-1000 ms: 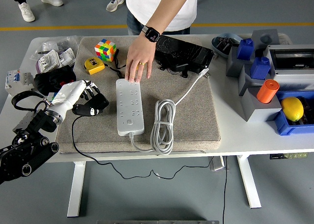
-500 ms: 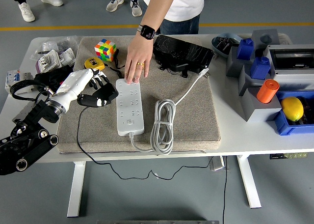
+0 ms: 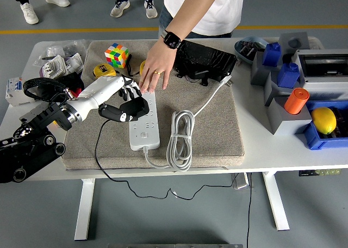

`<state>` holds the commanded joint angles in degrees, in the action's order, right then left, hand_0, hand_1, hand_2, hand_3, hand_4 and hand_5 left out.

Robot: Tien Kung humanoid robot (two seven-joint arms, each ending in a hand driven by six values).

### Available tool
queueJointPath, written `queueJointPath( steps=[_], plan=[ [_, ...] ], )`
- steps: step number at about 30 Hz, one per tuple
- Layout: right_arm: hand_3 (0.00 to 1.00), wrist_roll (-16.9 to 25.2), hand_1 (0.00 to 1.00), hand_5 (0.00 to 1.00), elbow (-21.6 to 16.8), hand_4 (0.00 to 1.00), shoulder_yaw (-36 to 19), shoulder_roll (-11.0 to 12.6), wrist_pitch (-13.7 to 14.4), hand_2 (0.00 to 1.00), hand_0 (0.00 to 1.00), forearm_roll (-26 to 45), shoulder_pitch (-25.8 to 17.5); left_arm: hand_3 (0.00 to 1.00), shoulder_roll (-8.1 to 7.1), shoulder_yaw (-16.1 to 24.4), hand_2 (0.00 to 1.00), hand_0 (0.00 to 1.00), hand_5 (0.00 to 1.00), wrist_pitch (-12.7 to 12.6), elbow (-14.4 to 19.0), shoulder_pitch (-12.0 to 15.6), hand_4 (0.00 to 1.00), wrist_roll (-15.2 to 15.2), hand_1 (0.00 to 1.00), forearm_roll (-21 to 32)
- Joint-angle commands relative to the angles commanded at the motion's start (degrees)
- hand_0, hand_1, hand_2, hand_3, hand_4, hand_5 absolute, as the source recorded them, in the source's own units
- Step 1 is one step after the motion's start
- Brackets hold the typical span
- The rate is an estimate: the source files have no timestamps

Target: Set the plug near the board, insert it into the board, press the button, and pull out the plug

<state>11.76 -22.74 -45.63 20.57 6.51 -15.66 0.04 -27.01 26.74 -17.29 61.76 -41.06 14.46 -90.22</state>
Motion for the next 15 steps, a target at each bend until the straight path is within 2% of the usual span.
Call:
queueJointPath(
  steps=[8, 15],
  plan=[
    [0.605, 0.0, 0.713, 0.621, 0.0, 0.998, 0.1, 0.2, -0.1, 0.716, 0.709, 0.1, 0.1, 0.530, -0.45, -2.0, 0.412, 0.369, 0.013, 1.2, -1.3, -1.2, 0.879, 0.3, 0.386, -0.5],
    [0.605, 0.0, 0.714, 0.619, 0.0, 0.998, 0.6, 0.3, -0.1, 0.716, 0.709, 0.1, 0.2, 0.530, 0.14, -4.2, 0.416, 0.389, 0.022, 0.3, -4.0, -2.9, 0.879, 1.5, 0.395, -0.6]
  ],
)
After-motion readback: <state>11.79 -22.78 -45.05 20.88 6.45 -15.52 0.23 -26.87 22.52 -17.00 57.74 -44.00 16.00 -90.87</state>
